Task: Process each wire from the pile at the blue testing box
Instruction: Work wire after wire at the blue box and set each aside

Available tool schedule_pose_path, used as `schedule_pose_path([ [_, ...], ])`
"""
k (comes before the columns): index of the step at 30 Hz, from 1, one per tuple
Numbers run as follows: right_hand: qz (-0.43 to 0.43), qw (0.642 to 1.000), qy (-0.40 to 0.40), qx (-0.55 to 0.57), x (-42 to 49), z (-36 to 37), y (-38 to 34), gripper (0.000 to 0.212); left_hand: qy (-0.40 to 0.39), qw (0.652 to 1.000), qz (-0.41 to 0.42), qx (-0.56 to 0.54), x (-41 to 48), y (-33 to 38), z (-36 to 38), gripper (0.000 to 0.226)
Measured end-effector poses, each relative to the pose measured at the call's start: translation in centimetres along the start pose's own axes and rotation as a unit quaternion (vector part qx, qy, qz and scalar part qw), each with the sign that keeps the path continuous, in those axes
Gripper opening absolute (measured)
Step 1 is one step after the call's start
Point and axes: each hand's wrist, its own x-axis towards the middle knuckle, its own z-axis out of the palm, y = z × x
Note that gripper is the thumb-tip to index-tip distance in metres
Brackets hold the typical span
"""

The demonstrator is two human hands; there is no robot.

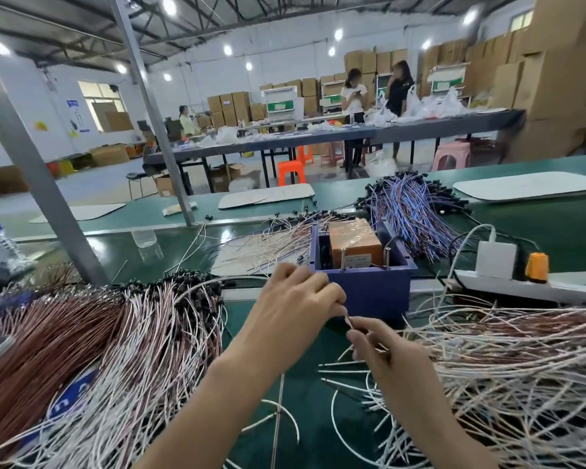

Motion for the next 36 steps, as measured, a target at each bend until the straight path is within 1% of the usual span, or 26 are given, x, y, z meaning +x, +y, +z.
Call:
schedule_pose_path([
  [1, 0.008, 0.999, 0.023, 0.023, 0.0, -0.1, 0.2, 0.022, 0.034, 0.999, -0.022, 0.014, 0.2, 0.0, -0.1, 0.016],
  [3, 0.034, 0.994, 0.069, 0.081, 0.0, -0.5, 0.4, 0.022, 0.13, 0.985, -0.115, 0.004, 0.3, 0.7, -0.3, 0.019],
  [5, 0.06, 0.984, 0.103, 0.132, 0.0, -0.8, 0.5, 0.019, 0.229, 0.948, -0.209, -0.066, -0.3, 2.6, -0.4, 0.014],
  [6, 0.072, 0.98, 0.113, 0.149, 0.0, -0.8, 0.5, 0.016, 0.251, 0.925, -0.26, -0.12, -0.8, 3.9, -0.4, 0.008],
  [7, 0.083, 0.976, 0.119, 0.161, 0.0, -0.8, 0.5, 0.013, 0.243, 0.892, -0.327, -0.196, -1.1, 5.0, -0.2, 0.008],
  [8, 0.089, 0.975, 0.122, 0.166, 0.1, -0.8, 0.5, 0.012, 0.211, 0.836, -0.408, -0.3, -1.1, 5.9, 0.1, 0.014],
  [9, 0.091, 0.975, 0.122, 0.162, 0.0, -0.7, 0.6, 0.01, 0.173, 0.749, -0.485, -0.416, -0.8, 6.4, 0.4, 0.021],
  [10, 0.088, 0.977, 0.122, 0.152, 0.0, -0.6, 0.7, 0.01, 0.144, 0.642, -0.545, -0.519, -0.4, 6.3, 0.9, 0.026],
  [11, 0.084, 0.98, 0.119, 0.138, 0.0, -0.6, 0.7, 0.009, 0.128, 0.534, -0.583, -0.599, 0.0, 5.8, 1.3, 0.026],
  [12, 0.081, 0.981, 0.116, 0.129, 0.0, -0.5, 0.8, 0.009, 0.125, 0.44, -0.596, -0.66, 0.5, 5.1, 1.7, 0.025],
  [13, 0.081, 0.982, 0.113, 0.126, -0.1, -0.4, 0.9, 0.009, 0.128, 0.372, -0.592, -0.703, 0.9, 4.4, 1.9, 0.025],
  [14, 0.081, 0.983, 0.11, 0.124, -0.1, -0.4, 1.0, 0.01, 0.134, 0.326, -0.578, -0.736, 1.3, 3.7, 2.0, 0.026],
  [15, 0.082, 0.983, 0.106, 0.122, -0.1, -0.3, 1.1, 0.01, 0.14, 0.293, -0.56, -0.762, 1.6, 3.2, 2.1, 0.026],
  [16, 0.082, 0.984, 0.104, 0.121, -0.1, -0.3, 1.2, 0.009, 0.141, 0.273, -0.544, -0.78, 1.8, 2.8, 2.1, 0.023],
  [18, 0.085, 0.983, 0.103, 0.128, -0.2, -0.2, 1.4, 0.01, 0.144, 0.257, -0.525, -0.798, 2.0, 2.1, 2.2, 0.016],
  [20, 0.089, 0.981, 0.105, 0.136, -0.2, -0.2, 1.5, 0.013, 0.155, 0.257, -0.514, -0.804, 2.0, 1.8, 2.4, 0.017],
  [25, 0.088, 0.983, 0.106, 0.125, -0.1, -0.1, 1.7, 0.015, 0.158, 0.3, -0.504, -0.794, 1.4, 2.5, 3.5, 0.022],
  [27, 0.083, 0.984, 0.102, 0.123, -0.1, -0.1, 1.8, 0.016, 0.159, 0.306, -0.487, -0.803, 1.4, 2.4, 3.5, 0.023],
  [29, 0.08, 0.985, 0.098, 0.12, -0.2, 0.0, 1.8, 0.018, 0.178, 0.314, -0.47, -0.806, 1.2, 2.1, 3.3, 0.025],
  [30, 0.08, 0.985, 0.097, 0.117, -0.1, 0.0, 1.7, 0.018, 0.192, 0.323, -0.471, -0.798, 1.1, 2.1, 3.4, 0.025],
  [31, 0.081, 0.985, 0.097, 0.116, -0.1, 0.0, 1.6, 0.018, 0.204, 0.337, -0.48, -0.784, 0.9, 2.2, 3.5, 0.026],
  [32, 0.083, 0.984, 0.101, 0.12, -0.1, 0.1, 1.5, 0.018, 0.213, 0.362, -0.497, -0.76, 0.6, 2.4, 3.6, 0.029],
  [33, 0.088, 0.982, 0.108, 0.127, -0.1, 0.1, 1.5, 0.019, 0.213, 0.397, -0.516, -0.729, 0.4, 2.7, 3.8, 0.035],
  [34, 0.095, 0.979, 0.119, 0.136, 0.0, 0.1, 1.4, 0.019, 0.204, 0.435, -0.533, -0.696, 0.2, 3.0, 3.9, 0.042],
  [35, 0.106, 0.974, 0.135, 0.145, 0.2, 0.1, 1.4, 0.019, 0.19, 0.466, -0.547, -0.669, -0.1, 3.3, 4.1, 0.048],
  [36, 0.119, 0.969, 0.153, 0.153, 0.4, 0.2, 1.4, 0.019, 0.177, 0.486, -0.556, -0.65, -0.3, 3.7, 4.4, 0.05],
])
